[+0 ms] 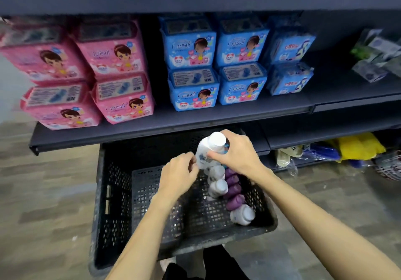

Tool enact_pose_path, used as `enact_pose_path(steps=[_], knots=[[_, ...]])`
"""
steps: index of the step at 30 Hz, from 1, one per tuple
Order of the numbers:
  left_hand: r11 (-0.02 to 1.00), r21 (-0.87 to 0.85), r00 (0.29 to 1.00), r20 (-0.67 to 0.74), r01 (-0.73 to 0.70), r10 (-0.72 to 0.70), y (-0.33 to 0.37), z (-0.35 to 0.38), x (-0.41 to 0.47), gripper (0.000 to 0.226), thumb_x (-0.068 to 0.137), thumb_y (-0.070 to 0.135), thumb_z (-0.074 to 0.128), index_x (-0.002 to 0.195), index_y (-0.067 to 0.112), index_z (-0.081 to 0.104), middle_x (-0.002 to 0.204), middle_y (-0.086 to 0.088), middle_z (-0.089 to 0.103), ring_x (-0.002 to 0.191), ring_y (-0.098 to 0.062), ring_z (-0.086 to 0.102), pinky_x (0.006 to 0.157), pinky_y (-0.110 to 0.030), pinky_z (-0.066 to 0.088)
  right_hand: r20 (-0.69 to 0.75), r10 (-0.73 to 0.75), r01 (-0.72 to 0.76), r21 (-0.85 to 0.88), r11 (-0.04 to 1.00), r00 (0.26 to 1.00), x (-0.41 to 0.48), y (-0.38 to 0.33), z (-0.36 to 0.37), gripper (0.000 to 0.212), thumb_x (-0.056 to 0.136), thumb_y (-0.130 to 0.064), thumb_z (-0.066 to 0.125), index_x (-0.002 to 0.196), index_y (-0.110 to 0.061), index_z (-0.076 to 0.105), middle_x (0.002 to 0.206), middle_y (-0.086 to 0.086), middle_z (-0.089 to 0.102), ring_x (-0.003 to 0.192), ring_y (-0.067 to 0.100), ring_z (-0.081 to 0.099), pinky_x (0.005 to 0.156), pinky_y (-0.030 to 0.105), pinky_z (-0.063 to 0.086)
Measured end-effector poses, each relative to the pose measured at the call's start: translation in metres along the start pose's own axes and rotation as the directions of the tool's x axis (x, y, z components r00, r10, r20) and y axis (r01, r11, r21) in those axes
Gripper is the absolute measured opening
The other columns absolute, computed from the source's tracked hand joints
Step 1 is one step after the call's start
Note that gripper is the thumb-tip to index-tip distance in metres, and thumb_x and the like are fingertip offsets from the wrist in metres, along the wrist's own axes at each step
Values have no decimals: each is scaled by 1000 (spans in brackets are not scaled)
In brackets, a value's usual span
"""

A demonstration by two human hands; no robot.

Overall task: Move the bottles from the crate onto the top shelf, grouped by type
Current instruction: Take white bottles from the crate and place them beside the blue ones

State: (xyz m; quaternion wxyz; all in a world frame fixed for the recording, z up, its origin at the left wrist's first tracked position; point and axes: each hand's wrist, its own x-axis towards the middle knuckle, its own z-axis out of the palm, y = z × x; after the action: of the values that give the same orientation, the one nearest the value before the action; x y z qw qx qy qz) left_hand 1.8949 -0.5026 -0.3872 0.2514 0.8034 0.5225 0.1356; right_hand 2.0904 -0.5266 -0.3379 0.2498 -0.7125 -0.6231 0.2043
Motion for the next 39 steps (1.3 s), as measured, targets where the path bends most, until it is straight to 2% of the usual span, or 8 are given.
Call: enact_pose_path(steps=[4, 8, 11, 15, 25, 30, 33, 39], knots=[[998, 47, 989, -133, -53, 58, 16, -42, 26, 8, 86, 29, 54, 91, 25, 57, 85, 7, 64, 78, -21, 59, 60, -32, 42, -99, -93, 97, 42, 994, 991, 16, -30, -38, 46, 74, -48, 82, 107, -21, 64, 92, -11, 70, 80, 7, 61, 73, 29, 51], [994, 49, 970, -216, -103, 111, 30, -79, 40, 6, 85, 29, 54, 87, 24, 55, 82, 7, 62, 77, -20, 57, 60, -32, 37, -155, -136, 150, 76, 986, 978, 31, -58, -74, 49, 76, -47, 81, 112, -20, 64, 102, -10, 71, 91, 3, 63, 80, 24, 52], [988, 37, 951, -270, -147, 151, 42, -104, 46, 5, 84, 29, 56, 87, 25, 57, 82, 7, 63, 77, -20, 57, 61, -32, 36, -196, -170, 186, 64, 981, 966, 38, -77, -98, 48, 78, -48, 80, 112, -18, 64, 103, -11, 71, 92, 4, 64, 81, 29, 53], [977, 8, 926, -317, -213, 204, 59, -136, 52, 4, 84, 29, 57, 84, 25, 57, 77, 8, 62, 74, -17, 58, 62, -34, 46, -236, -214, 235, 64, 970, 948, 47, -102, -126, 47, 80, -46, 79, 115, -19, 64, 103, -11, 71, 92, 4, 66, 82, 33, 56], [932, 129, 820, -446, -339, 360, 90, -210, 59, 4, 82, 32, 54, 82, 28, 53, 69, 14, 54, 63, -8, 50, 55, -28, 37, -250, -339, 339, -42, 940, 907, 63, -162, -185, 47, 83, -48, 75, 113, -15, 60, 99, -3, 71, 88, 17, 67, 79, 43, 54], [916, 153, 766, -508, -370, 394, 97, -242, 58, 9, 82, 37, 52, 84, 28, 54, 70, 12, 57, 63, -6, 53, 54, -29, 43, -300, -377, 390, -15, 921, 877, 69, -191, -212, 44, 83, -47, 75, 113, -18, 60, 102, -8, 72, 90, 8, 67, 80, 34, 56], [899, 163, 723, -544, -405, 425, 104, -263, 58, 11, 81, 37, 51, 84, 26, 54, 70, 12, 58, 64, -12, 56, 59, -34, 49, -335, -392, 425, 27, 905, 857, 75, -210, -233, 39, 83, -43, 77, 110, -20, 61, 104, -10, 72, 94, 0, 67, 78, 26, 57], [855, 251, 617, -605, -453, 504, 124, -311, 60, 16, 82, 38, 52, 92, 28, 57, 72, 12, 61, 64, -12, 57, 59, -35, 51, -378, -440, 497, 65, 865, 815, 94, -249, -273, 45, 84, -39, 77, 115, -10, 62, 108, -2, 73, 98, 13, 71, 86, 44, 58]])
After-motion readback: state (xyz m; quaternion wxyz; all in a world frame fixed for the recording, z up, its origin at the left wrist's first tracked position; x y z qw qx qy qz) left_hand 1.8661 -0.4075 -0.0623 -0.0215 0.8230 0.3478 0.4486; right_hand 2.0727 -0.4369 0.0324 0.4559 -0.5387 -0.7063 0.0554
